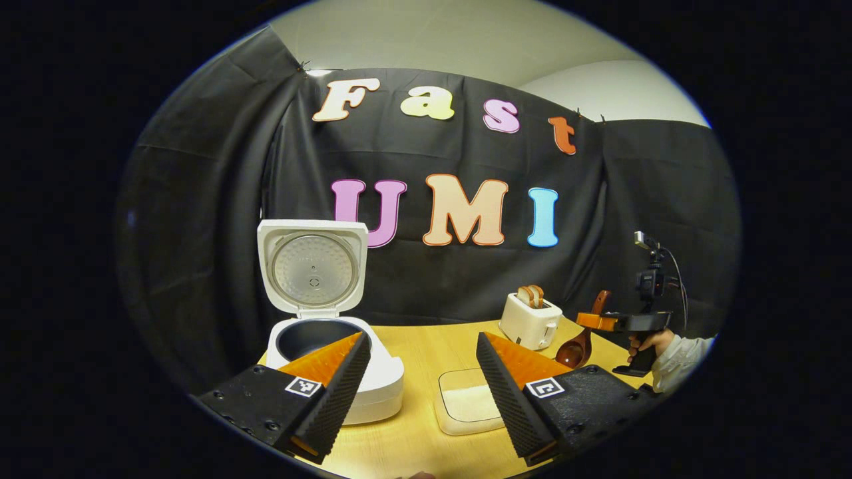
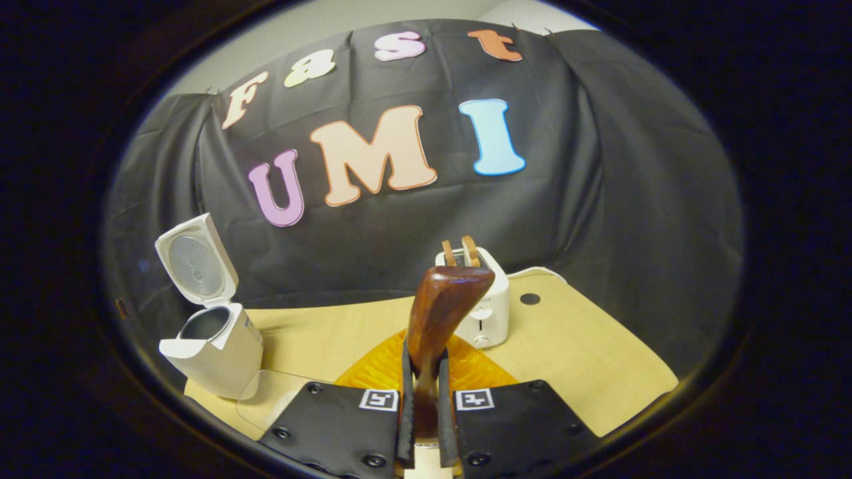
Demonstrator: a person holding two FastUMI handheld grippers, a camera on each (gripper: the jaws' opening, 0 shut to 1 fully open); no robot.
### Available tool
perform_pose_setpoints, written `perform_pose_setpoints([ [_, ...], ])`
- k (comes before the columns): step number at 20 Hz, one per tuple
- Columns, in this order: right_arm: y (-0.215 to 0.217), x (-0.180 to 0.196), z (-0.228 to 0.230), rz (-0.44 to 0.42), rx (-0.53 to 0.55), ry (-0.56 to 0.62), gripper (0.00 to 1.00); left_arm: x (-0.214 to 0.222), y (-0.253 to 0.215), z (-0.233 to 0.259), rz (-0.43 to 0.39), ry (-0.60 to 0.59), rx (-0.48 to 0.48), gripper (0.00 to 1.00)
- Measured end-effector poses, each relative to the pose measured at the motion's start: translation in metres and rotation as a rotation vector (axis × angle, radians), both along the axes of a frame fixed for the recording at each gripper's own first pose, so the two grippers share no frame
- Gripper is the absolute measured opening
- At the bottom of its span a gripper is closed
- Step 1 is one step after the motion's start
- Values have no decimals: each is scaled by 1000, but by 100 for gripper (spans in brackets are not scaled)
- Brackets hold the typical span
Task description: Close the left gripper, press the button to open the rice cooker; take a wooden spoon from the chopstick holder with the right hand, scoop a spoonful of rice and pour it into the rice cooker, then put the wooden spoon back into the chopstick holder.
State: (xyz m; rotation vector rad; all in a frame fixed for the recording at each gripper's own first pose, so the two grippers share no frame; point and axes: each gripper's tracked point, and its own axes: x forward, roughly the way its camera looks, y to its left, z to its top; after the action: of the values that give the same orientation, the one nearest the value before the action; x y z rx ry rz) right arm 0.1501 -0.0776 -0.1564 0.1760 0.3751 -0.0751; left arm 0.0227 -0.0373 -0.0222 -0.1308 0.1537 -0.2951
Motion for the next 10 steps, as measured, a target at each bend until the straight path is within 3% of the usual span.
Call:
perform_pose_setpoints([
  [10,8,4,-70,27,9,104,17,-10,-9,-3,13,20,34,95],
])
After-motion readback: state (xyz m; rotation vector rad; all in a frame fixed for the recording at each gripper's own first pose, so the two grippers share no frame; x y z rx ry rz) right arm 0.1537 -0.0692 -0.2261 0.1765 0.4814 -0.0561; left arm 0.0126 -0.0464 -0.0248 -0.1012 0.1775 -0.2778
